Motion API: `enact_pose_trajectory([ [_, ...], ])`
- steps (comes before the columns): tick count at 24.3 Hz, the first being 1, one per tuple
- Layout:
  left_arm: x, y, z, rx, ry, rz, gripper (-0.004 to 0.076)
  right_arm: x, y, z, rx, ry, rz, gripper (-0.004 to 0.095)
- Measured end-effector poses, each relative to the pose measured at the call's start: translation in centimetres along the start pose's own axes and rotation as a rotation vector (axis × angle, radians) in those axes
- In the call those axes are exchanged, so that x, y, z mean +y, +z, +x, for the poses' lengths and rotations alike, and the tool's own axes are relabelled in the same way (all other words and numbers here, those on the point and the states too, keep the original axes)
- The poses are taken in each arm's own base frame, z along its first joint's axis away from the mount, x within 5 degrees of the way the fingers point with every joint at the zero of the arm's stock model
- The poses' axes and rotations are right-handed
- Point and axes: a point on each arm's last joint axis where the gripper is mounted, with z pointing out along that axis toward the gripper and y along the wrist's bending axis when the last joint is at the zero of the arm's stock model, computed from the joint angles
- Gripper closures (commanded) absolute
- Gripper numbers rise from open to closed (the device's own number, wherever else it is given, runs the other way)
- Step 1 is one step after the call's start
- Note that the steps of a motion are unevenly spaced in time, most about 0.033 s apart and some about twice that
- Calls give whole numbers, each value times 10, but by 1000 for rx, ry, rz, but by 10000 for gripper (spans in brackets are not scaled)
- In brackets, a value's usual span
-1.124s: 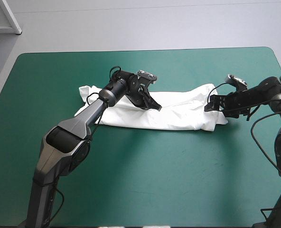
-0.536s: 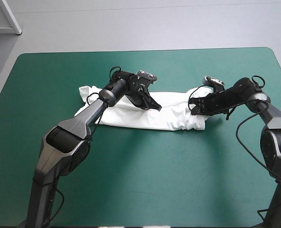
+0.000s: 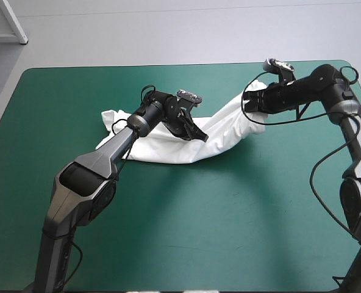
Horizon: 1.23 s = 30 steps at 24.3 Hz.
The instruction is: Fold the cloth
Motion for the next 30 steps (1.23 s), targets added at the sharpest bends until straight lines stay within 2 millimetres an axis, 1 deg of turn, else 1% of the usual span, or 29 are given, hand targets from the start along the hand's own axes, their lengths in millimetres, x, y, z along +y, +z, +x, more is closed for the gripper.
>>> enact_pose_trajectory([
  [2, 0, 0, 0, -1, 0, 0, 705, 15, -8, -8, -18, -25, -24, 921],
  [3, 0, 0, 0, -1, 0, 0, 705, 30, -10, -13, -32, -54, -45, 921],
  [4, 0, 0, 0, -1, 0, 0, 705, 38, -11, -15, -39, -70, -57, 921],
  [5, 0, 0, 0, 0, 0, 0, 704, 50, -8, -15, -43, -92, -74, 921],
  [8, 1, -5, -1, 7, 27, -30, 704, 68, 2, -12, -43, -124, -95, 921],
  [10, 5, -20, -3, 19, 74, -98, 705, 75, 9, -10, -43, -136, -103, 921],
  [11, 8, -38, -5, 21, 106, -154, 704, 78, 14, -11, -38, -143, -109, 921],
  [12, 9, -63, -7, 15, 131, -205, 705, 80, 17, -13, -40, -151, -113, 921],
  [13, 11, -75, -6, 17, 138, -230, 704, 81, 19, -14, -40, -155, -116, 921],
  [15, 14, -94, -5, 27, 137, -258, 704, 85, 20, -18, -52, -165, -123, 921],
  [17, 21, -110, -2, 38, 123, -279, 705, 91, 21, -21, -58, -179, -138, 921],
  [19, 29, -124, 1, 33, 112, -299, 705, 102, 25, -24, -56, -207, -160, 921],
  [20, 36, -139, 3, 17, 99, -313, 705, 114, 28, -27, -58, -235, -182, 921],
  [21, 40, -147, 5, 9, 89, -319, 704, 121, 31, -27, -54, -248, -195, 921],
  [23, 46, -163, 11, -3, 70, -331, 705, 135, 42, -27, -43, -271, -221, 921],
  [26, 59, -188, 26, -17, 25, -358, 705, 156, 56, -27, -40, -302, -261, 921],
  [30, 80, -215, 56, -4, -65, -399, 705, 179, 88, -21, -13, -326, -306, 921],
])
